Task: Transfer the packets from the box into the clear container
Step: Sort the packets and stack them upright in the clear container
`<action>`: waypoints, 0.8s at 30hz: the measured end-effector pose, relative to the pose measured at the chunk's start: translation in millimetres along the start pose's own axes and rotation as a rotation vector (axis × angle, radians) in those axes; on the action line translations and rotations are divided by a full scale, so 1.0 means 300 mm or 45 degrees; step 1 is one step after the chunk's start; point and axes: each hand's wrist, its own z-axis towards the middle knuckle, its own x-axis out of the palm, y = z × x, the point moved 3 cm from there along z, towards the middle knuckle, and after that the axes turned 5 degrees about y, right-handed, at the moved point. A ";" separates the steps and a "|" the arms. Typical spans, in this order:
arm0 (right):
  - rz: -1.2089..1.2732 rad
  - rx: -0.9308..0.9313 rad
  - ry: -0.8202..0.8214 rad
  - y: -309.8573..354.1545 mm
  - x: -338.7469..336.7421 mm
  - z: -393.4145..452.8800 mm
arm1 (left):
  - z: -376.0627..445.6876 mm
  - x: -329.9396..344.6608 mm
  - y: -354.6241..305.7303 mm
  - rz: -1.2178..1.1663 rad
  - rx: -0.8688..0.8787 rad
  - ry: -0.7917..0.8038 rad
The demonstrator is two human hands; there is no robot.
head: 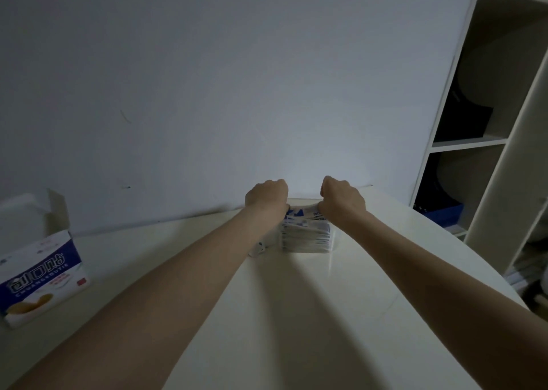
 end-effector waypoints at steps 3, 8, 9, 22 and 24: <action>-0.166 -0.069 -0.058 0.016 -0.001 -0.015 | -0.001 0.002 -0.012 0.139 0.044 0.006; -0.304 -0.074 -0.036 0.009 0.001 -0.031 | 0.008 0.008 -0.016 0.165 0.067 -0.016; -0.296 -0.069 -0.013 0.005 0.000 -0.032 | 0.010 0.011 -0.015 0.152 0.071 -0.001; 0.079 -0.361 -0.298 0.134 -0.126 -0.109 | -0.078 -0.092 0.147 -0.118 0.005 -0.331; 0.153 -0.533 -0.205 0.211 -0.095 -0.158 | -0.105 -0.048 0.223 -0.080 -0.020 -0.103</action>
